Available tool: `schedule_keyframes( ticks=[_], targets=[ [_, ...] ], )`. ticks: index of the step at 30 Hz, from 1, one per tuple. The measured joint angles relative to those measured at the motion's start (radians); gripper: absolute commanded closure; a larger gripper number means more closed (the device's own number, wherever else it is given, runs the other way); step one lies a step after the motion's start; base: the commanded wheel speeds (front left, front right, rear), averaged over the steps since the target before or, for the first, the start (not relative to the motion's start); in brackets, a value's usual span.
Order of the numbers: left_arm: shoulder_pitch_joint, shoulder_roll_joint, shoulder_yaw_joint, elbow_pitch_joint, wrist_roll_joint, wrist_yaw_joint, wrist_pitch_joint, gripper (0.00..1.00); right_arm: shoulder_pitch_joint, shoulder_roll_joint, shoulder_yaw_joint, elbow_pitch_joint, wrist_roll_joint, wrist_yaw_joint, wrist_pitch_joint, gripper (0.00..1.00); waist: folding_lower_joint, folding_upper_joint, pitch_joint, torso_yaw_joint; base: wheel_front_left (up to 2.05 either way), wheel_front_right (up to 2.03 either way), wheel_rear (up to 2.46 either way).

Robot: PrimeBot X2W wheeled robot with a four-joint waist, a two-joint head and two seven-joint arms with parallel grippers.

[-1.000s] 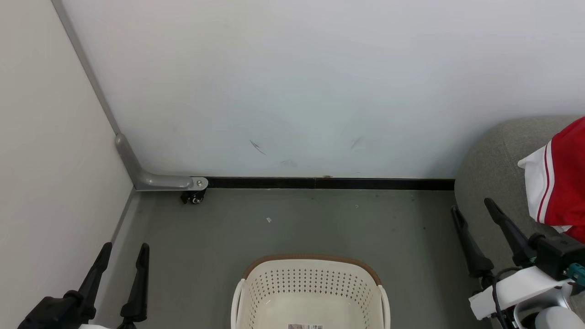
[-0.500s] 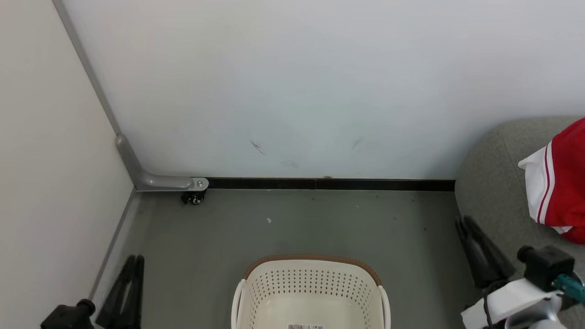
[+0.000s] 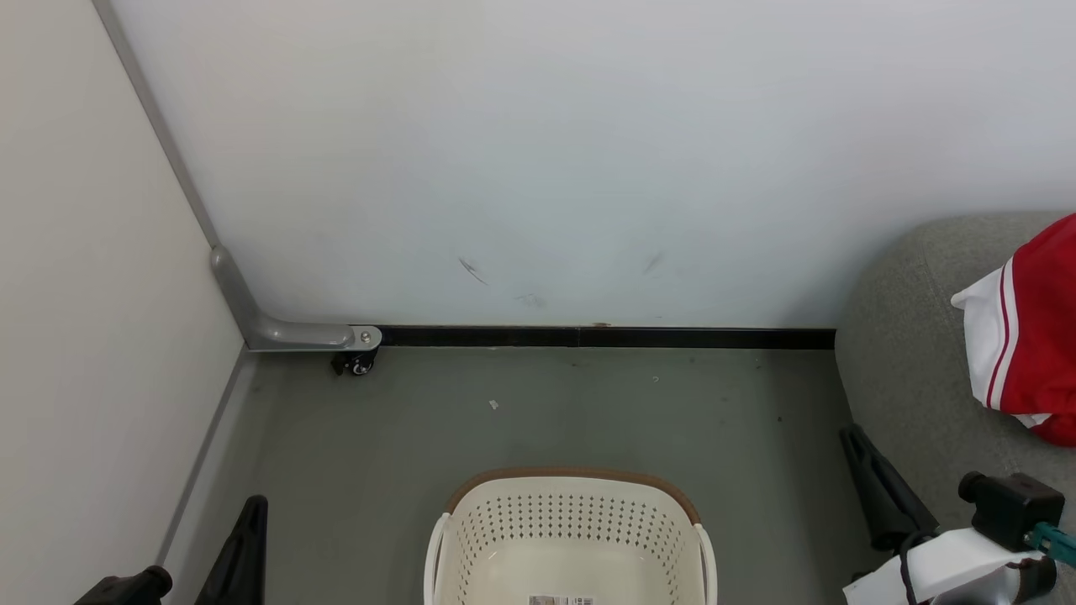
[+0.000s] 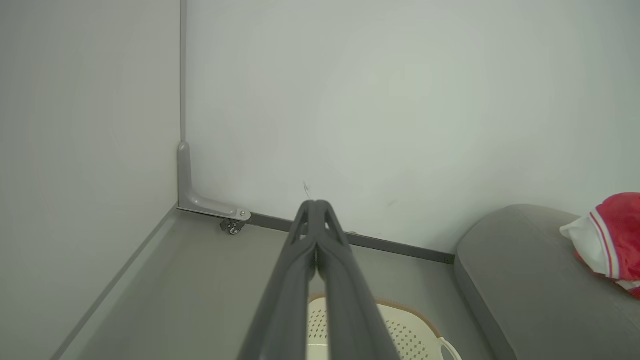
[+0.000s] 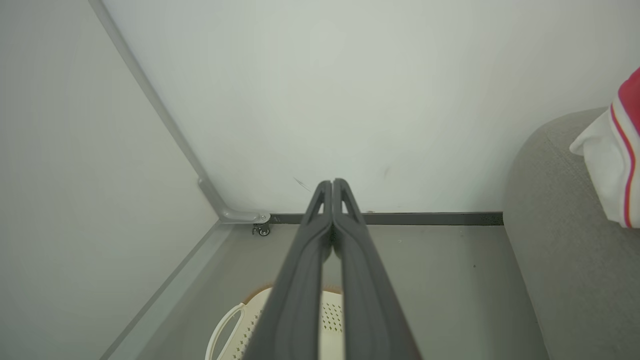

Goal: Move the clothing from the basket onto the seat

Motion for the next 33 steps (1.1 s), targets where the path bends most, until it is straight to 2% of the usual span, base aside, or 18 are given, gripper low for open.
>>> schedule_keyframes(
  ticks=[9, 25, 33],
  targets=[
    [-0.008, -0.019, 0.021, 0.016, -0.103, -0.009, 0.034, 1.00, 0.000, 0.010, -0.018, 0.002, 0.156, 0.000, 0.034, 1.00, 0.0015, 0.0000, 0.002, -0.009, 0.00, 0.00, 0.00],
    [-0.021, -0.033, 0.057, 0.043, -0.289, -0.028, 0.087, 1.00, -0.003, 0.018, -0.047, 0.023, 0.386, 0.000, 0.096, 1.00, 0.0150, 0.0000, -0.002, -0.036, 0.00, 0.00, 0.00],
    [-0.036, -0.050, 0.075, 0.058, -0.391, -0.043, 0.118, 1.00, -0.004, 0.025, -0.067, 0.038, 0.517, 0.000, 0.124, 1.00, 0.0174, 0.0000, -0.005, -0.046, 0.00, 0.00, 0.00]
  ],
)
